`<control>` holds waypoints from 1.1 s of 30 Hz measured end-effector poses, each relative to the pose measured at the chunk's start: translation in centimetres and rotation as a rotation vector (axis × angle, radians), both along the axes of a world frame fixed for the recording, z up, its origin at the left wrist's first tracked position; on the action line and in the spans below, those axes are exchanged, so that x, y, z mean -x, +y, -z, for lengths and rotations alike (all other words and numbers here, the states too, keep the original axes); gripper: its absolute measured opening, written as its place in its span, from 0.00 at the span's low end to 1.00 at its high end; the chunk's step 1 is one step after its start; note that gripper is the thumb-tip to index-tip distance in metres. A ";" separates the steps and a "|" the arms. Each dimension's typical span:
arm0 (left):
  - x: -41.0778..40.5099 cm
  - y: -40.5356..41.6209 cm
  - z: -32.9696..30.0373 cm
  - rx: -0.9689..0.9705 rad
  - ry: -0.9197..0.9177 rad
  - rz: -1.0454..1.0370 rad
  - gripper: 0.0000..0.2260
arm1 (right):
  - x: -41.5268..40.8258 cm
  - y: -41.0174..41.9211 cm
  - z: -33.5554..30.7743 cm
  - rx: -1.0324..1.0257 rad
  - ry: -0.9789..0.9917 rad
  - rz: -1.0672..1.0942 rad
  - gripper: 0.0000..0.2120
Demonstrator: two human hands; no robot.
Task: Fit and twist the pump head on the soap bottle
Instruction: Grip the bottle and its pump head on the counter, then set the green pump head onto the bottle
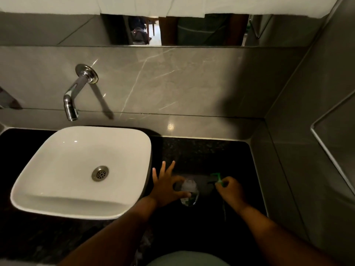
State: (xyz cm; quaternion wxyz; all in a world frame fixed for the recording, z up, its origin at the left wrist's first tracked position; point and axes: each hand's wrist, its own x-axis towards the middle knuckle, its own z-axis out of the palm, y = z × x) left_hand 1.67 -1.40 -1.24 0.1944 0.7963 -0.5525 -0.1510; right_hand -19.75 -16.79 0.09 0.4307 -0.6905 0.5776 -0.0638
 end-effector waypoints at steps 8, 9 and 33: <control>-0.2 0.4 0.6 -0.061 0.089 -0.009 0.28 | -6.1 -2.6 -9.0 0.121 -0.617 0.038 0.05; -0.1 0.4 0.7 -0.059 0.094 -0.013 0.28 | -6.5 -2.5 -9.8 0.125 -0.673 0.024 0.05; 1.1 0.2 1.1 -0.037 0.128 -0.025 0.31 | -5.7 3.8 -3.7 0.144 -0.489 -0.156 0.08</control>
